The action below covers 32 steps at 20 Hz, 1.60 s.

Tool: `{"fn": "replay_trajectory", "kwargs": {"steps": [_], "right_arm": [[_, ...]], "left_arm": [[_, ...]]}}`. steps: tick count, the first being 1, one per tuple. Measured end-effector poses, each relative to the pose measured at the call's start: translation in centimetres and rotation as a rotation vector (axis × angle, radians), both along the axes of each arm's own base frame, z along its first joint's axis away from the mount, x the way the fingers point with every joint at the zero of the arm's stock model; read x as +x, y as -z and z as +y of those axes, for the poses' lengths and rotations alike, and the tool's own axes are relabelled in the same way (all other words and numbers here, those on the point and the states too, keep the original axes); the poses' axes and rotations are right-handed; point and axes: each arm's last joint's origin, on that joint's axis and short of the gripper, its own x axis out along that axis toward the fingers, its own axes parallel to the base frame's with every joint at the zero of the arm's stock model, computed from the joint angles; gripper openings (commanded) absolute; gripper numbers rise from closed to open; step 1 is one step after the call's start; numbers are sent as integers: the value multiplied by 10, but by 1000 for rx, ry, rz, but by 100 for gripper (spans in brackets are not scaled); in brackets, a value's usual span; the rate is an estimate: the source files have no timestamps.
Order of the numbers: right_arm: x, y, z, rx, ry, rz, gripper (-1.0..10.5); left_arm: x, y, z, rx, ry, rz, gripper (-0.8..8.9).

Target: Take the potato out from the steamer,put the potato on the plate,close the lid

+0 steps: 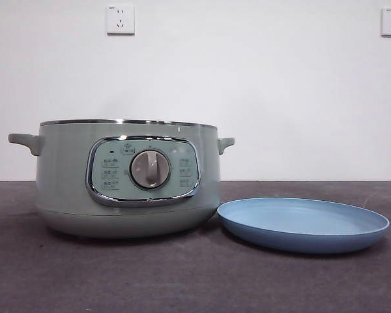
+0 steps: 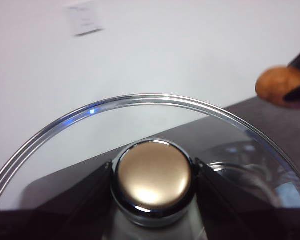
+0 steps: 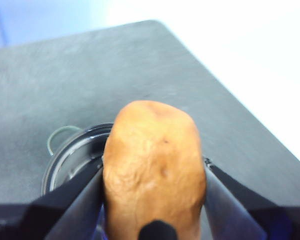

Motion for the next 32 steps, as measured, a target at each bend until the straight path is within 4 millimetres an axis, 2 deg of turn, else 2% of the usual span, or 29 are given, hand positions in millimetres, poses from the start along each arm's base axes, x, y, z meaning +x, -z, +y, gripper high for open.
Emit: {"fn": "replay_trajectory", "kwargs": {"steps": [1, 4, 10, 14, 19, 21, 25, 28, 32], "right_arm": [[-6, -7, -14, 16, 36, 9, -9], [-12, -15, -40, 38, 126, 37, -9], [-9, -11, -84, 41, 393, 166, -9], [-4, -5, -102, 32, 492, 242, -10], [3, 9, -105, 16, 530, 307, -11], [11, 23, -103, -10, 538, 355, -11], [34, 71, -95, -58, 544, 439, -11], [49, 116, -89, -85, 557, 499, -11], [54, 182, -79, -111, 538, 597, -11]], "left_arm": [[12, -2, -6, -2, 32, -3, -9], [35, -5, -19, -12, 87, -13, -8], [83, 3, -45, 9, 170, 67, -9], [108, 11, -57, 19, 207, 115, -9], [133, 21, -70, 26, 243, 159, -9], [141, 23, -74, 26, 249, 164, -9], [147, 25, -78, 19, 279, 167, -8], [147, 25, -78, 19, 282, 167, -8], [147, 25, -78, 19, 282, 168, -9]]}}
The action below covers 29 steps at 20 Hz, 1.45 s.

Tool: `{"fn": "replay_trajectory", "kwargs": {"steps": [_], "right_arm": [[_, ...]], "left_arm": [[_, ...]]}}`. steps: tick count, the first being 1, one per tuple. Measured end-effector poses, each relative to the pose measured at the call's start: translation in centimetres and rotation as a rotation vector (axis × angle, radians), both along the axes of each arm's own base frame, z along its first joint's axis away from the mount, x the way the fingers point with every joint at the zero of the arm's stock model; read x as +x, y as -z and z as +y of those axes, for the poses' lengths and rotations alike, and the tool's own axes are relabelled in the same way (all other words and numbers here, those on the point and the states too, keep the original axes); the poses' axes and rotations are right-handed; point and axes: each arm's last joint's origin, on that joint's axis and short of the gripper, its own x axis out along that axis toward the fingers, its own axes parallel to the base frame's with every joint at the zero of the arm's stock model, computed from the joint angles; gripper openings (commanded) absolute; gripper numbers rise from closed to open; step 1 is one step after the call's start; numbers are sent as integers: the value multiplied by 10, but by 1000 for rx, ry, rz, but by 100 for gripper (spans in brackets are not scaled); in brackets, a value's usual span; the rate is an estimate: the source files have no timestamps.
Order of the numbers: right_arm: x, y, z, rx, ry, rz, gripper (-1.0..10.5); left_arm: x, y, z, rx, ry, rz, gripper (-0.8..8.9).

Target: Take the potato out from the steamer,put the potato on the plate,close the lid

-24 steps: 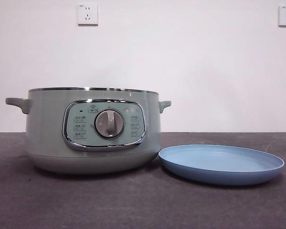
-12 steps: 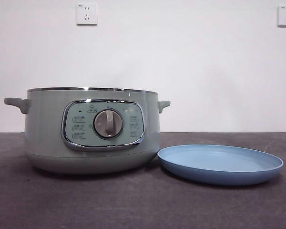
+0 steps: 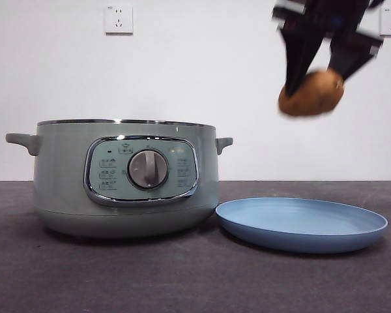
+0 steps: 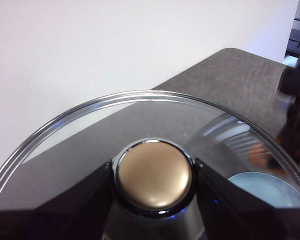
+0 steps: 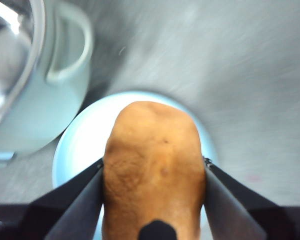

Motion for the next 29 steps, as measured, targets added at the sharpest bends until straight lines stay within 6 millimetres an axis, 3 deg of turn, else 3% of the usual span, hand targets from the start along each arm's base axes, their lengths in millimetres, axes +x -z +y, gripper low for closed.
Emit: {"fn": "replay_trajectory", "kwargs": {"steps": [6, 9, 26, 27, 29], "right_arm": [[-14, 88, 14, 33, -6, 55, -11], [-16, 108, 12, 55, 19, 27, -11], [-10, 137, 13, 31, 30, 77, 12], [-10, 137, 13, 31, 30, 78, 85], [-10, 137, 13, 31, 31, 79, 387]], "left_arm": [[0, 0, 0, 0, 0, 0, -9], [0, 0, 0, 0, 0, 1, -9], [-1, 3, 0, 12, 4, 29, -8], [-1, 3, 0, 13, 5, 31, -9], [-1, 4, 0, 17, 5, 39, -9]]}}
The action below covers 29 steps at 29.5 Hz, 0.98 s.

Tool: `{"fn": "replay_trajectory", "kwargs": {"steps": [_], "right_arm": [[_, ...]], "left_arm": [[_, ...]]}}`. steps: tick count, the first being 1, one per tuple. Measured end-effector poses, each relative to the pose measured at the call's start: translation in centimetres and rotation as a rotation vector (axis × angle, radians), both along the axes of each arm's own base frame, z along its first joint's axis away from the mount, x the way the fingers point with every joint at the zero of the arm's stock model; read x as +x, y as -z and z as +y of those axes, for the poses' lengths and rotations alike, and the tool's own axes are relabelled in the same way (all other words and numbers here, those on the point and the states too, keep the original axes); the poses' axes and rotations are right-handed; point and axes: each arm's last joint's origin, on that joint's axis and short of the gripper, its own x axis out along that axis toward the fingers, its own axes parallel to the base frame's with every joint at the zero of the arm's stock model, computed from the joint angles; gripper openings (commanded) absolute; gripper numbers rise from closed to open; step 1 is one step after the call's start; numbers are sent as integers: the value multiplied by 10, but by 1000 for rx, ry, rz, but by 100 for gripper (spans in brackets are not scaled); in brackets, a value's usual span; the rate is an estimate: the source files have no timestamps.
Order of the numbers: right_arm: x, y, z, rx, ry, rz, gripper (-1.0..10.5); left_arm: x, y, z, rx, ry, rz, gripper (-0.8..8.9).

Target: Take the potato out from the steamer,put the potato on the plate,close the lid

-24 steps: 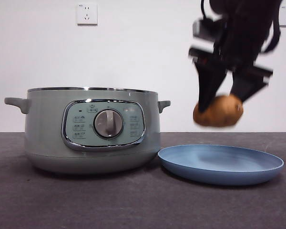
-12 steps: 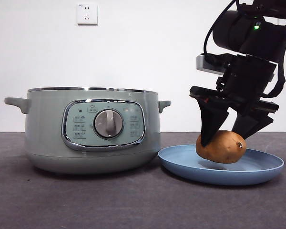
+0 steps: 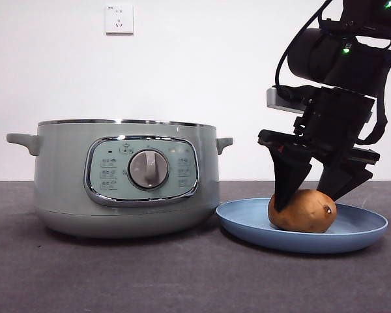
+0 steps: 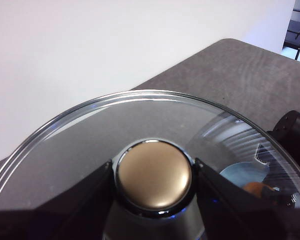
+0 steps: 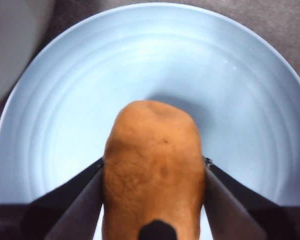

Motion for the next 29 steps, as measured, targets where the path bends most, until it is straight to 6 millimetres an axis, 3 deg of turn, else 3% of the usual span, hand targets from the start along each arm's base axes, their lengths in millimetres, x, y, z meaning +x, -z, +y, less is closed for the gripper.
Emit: {"fn": "replay_trajectory", "kwargs": {"steps": [1, 2, 6, 8, 12, 16, 21, 25, 29], "right_arm": [[0, 0, 0, 1, 2, 1, 491], [0, 0, 0, 2, 4, 1, 512], [-2, 4, -1, -10, 11, 35, 508], [-5, -3, -2, -5, 12, 26, 504], [-24, -55, -10, 61, 12, -122, 504], [-51, -101, -22, 124, 11, -265, 500], [-97, -154, -42, 223, 22, -465, 500], [-129, -178, -56, 276, 29, -575, 500], [-139, -184, -63, 244, 83, -620, 500]], "left_arm": [[0, 0, 0, 2, 0, 5, -9], [0, 1, 0, 3, 0, 7, -9], [0, 1, 0, 3, 1, 7, -9], [0, 1, 0, 3, 1, 7, -9], [4, 3, -2, 8, 1, 18, -9], [22, 14, -10, 28, -1, 61, -9], [61, 41, -28, 70, -2, 149, -8], [90, 67, -42, 103, -3, 221, -8], [106, 84, -49, 114, -12, 273, -8]]}}
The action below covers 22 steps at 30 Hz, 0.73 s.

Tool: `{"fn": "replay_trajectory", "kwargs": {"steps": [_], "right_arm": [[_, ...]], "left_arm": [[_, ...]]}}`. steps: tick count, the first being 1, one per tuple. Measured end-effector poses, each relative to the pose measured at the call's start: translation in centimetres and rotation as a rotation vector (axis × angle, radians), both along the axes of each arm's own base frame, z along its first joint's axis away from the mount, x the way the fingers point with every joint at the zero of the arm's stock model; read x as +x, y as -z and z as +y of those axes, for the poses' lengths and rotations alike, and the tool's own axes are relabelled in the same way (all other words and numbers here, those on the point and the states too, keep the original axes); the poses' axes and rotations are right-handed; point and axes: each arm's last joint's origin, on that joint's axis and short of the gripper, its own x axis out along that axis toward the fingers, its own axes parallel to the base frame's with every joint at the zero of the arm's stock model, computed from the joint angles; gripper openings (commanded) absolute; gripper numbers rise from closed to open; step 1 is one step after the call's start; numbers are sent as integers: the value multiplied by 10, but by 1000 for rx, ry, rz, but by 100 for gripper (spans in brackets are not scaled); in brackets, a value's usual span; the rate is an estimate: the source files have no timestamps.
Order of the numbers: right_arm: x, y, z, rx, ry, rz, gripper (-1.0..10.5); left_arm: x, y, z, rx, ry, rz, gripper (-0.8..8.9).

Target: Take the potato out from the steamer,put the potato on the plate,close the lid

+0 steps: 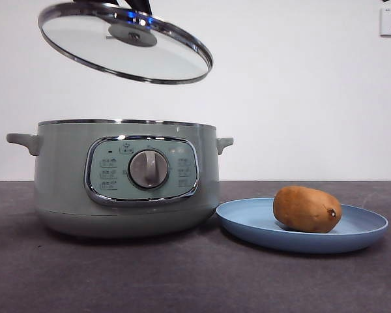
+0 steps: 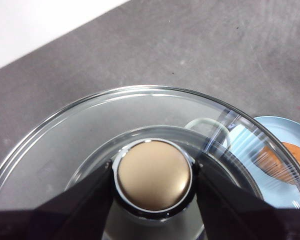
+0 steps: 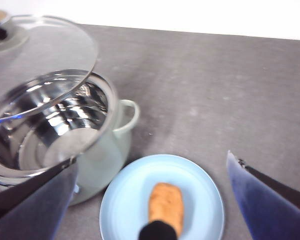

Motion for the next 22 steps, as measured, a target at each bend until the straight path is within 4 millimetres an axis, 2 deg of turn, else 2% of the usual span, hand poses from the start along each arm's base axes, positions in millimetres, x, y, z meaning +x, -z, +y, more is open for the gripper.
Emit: {"fn": "replay_trajectory", "kwargs": {"steps": [7, 15, 22], "right_arm": [[-1, 1, 0, -7, 3, 11, 500], [0, 1, -1, -17, 27, 6, 500], [0, 1, -2, -25, 45, 2, 500]], "left_arm": [[7, 8, -3, -42, -24, -24, -8], [9, 58, -2, 5, -45, 94, -8], [11, 72, -3, -9, -58, 71, -8]]}}
